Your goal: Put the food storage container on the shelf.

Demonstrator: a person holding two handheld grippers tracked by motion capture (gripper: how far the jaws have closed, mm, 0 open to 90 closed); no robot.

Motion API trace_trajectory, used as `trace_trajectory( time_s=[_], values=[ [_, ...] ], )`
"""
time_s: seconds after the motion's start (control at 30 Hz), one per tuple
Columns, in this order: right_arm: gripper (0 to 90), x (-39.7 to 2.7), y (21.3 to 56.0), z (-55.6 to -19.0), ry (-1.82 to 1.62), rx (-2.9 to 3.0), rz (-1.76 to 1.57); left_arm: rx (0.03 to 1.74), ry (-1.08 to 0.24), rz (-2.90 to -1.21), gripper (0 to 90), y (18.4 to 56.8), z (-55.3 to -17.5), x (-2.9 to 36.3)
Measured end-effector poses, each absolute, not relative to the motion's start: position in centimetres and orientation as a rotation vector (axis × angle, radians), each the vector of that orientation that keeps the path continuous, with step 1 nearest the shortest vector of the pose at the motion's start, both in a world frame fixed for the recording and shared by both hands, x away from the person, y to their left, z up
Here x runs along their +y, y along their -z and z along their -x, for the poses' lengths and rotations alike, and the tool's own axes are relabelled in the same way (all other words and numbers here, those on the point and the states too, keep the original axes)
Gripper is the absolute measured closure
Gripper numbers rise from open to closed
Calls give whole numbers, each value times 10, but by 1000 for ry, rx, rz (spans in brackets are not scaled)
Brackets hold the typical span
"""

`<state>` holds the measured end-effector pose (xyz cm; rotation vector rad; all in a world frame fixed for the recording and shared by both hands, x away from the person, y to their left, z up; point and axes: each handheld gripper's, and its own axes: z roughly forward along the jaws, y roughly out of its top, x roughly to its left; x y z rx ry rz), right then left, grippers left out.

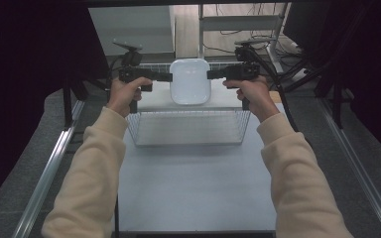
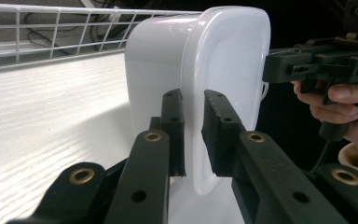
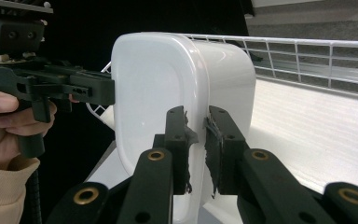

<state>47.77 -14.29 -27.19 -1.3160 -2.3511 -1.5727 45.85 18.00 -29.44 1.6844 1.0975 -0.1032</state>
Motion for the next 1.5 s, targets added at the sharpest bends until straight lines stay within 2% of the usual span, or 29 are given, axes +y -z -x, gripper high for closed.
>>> trace_trajectory(
  time_s=[0.27,0.33,0.5,0.77,0.83,0.9,0.93,0.97,1.0,1.03,1.13,1.33,1.47,1.5],
  values=[
    [742,-145,278,-505,1501,-2258,1392,1176,195,-1583,773,304,-480,180],
    [712,-144,282,-515,1472,-2210,1422,1217,265,-1529,764,313,-492,182],
    [651,-142,294,-529,1414,-2136,1488,1260,295,-1481,742,324,-502,183],
    [634,-145,305,-536,1434,-2049,1515,1266,305,-1466,704,329,-505,182],
    [614,-144,305,-536,1442,-2044,1516,1255,276,-1495,663,329,-503,178],
    [489,-143,305,-534,1453,-2072,1516,1248,231,-1511,585,328,-500,175],
    [489,-143,305,-534,1453,-2072,1516,1248,231,-1511,535,328,-500,175],
    [397,-142,302,-530,1485,-2089,1504,1237,207,-1526,482,326,-499,174],
    [397,-142,302,-530,1485,-2089,1504,1229,189,-1535,482,325,-497,173],
    [340,-141,297,-524,1523,-2109,1484,1219,153,-1547,406,322,-495,172],
    [296,-143,290,-517,1576,-2144,1455,1190,96,-1558,357,317,-488,170],
    [269,-150,281,-503,1631,-2270,1420,1137,-3,-1627,300,307,-471,170],
    [263,-162,281,-485,1687,-2310,1357,1106,-75,-1648,286,301,-449,172],
    [263,-171,283,-473,1708,-2347,1308,1080,-129,-1691,281,301,-431,174]
  ],
)
